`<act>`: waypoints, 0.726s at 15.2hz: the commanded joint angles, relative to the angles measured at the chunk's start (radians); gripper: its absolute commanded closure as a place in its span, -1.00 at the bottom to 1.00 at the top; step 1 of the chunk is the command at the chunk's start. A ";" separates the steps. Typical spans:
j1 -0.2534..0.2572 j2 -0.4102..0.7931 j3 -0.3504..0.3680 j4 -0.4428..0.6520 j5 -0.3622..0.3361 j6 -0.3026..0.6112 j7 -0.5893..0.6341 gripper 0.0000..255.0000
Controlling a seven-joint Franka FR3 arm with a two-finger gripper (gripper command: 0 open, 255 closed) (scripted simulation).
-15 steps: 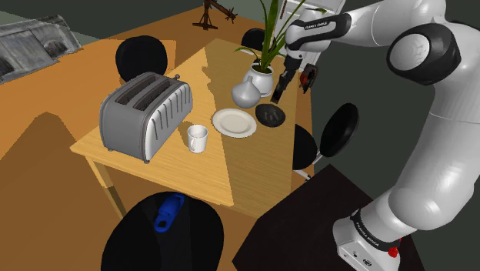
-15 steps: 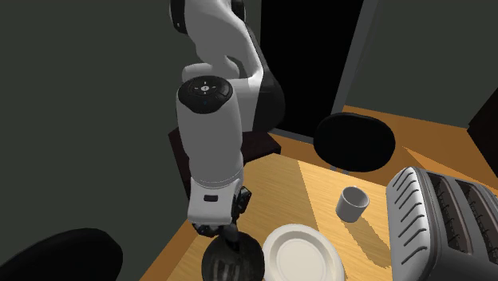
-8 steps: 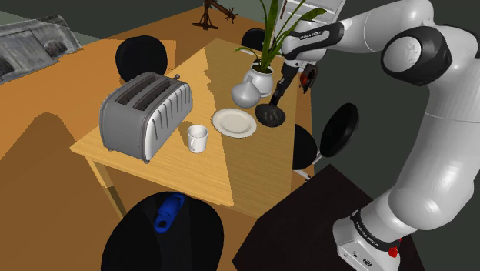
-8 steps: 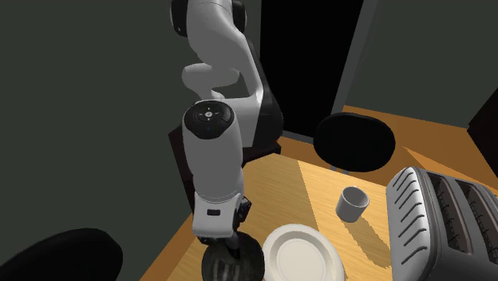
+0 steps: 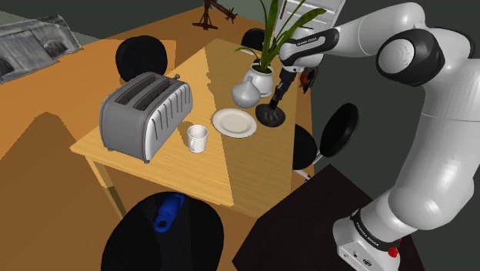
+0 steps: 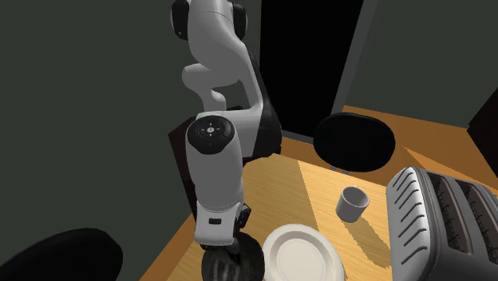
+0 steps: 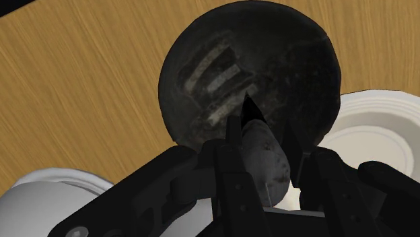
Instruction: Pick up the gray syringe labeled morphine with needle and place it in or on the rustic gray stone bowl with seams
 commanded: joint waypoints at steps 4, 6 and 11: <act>0.000 0.000 0.000 -0.001 0.000 0.001 0.000 1.00; 0.000 0.000 0.000 -0.001 0.000 0.001 0.000 -1.00; 0.001 -0.016 -0.002 0.011 -0.003 -0.026 0.002 -1.00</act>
